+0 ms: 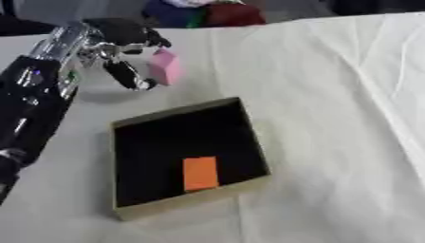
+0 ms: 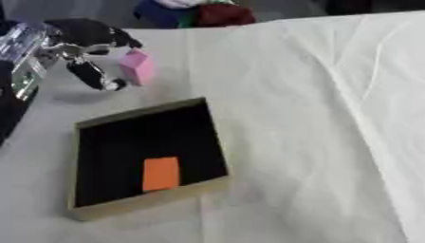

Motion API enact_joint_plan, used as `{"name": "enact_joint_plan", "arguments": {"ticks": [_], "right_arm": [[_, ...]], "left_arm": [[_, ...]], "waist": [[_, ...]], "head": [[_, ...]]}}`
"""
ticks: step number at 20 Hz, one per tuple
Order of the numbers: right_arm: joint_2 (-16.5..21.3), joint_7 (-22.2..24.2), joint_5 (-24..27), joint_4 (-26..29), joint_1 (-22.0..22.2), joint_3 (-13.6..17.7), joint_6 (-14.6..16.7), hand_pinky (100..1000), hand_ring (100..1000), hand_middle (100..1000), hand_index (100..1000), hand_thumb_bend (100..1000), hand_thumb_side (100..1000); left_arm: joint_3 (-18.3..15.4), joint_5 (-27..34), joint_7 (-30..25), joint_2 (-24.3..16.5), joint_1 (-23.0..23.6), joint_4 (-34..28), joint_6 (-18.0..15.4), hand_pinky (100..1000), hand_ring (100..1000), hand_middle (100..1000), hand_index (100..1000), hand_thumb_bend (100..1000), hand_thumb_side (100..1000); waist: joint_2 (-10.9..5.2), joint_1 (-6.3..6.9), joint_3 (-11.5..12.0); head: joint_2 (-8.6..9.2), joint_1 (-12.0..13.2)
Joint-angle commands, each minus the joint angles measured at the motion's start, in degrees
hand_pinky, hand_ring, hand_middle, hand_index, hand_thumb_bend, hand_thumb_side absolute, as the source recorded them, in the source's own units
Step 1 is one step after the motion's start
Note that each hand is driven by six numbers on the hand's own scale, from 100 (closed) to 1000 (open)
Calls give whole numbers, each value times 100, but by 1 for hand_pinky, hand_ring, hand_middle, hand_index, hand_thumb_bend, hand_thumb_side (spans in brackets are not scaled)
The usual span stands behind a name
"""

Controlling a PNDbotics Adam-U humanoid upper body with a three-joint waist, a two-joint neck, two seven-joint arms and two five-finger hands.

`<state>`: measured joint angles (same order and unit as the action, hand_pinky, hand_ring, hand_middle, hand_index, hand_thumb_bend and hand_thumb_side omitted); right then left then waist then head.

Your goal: Pick up objects on the table and place them in the box.

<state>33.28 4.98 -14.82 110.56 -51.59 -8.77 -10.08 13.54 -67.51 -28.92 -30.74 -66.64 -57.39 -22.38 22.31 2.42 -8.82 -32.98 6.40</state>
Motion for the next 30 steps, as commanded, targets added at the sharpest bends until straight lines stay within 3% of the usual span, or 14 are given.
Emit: {"name": "enact_joint_plan", "arguments": {"ticks": [1, 7, 11, 15, 19, 23, 30], "right_arm": [[65, -8, 55, 100, -61, 107, -13, 893, 736, 632, 781, 100, 928], [59, 11, 93, 87, -45, 125, -24, 893, 733, 630, 781, 100, 934], [54, 10, 113, 66, -50, 145, -13, 894, 733, 630, 781, 100, 938], [61, 0, 127, 39, -22, 175, -3, 896, 733, 629, 781, 100, 940], [60, -11, 141, 22, 13, 193, 4, 896, 733, 629, 780, 100, 940], [51, -23, 147, 4, 63, 210, 13, 896, 733, 628, 780, 100, 940], [69, -67, 140, -22, 181, 236, 15, 894, 733, 623, 778, 100, 933]], "left_arm": [[-89, -218, 111, -62, -164, -18, 9, 711, 862, 857, 1000, 314, 416], [-133, -421, 248, -18, -197, 97, 27, 707, 859, 851, 1000, 276, 400], [-186, -486, 226, 11, -214, 233, 78, 682, 843, 825, 987, 203, 373], [-217, -440, 115, 55, -205, 366, 104, 617, 761, 698, 856, 102, 341], [-221, -359, 127, 54, -197, 352, 156, 569, 674, 594, 762, 100, 283], [-205, -303, 283, 30, -192, 243, 184, 548, 634, 563, 734, 100, 181], [-172, -81, 447, -83, -172, -161, 176, 549, 622, 563, 731, 100, 168]], "waist": [[-101, -6, -21], [-37, 5, -95], [10, 15, -151], [38, 15, -172], [24, 7, -170], [-31, -2, -154], [-197, -22, -60]], "head": [[93, 31], [137, 71], [175, 98], [158, 104], [138, 106], [103, 106], [-40, 63]]}}
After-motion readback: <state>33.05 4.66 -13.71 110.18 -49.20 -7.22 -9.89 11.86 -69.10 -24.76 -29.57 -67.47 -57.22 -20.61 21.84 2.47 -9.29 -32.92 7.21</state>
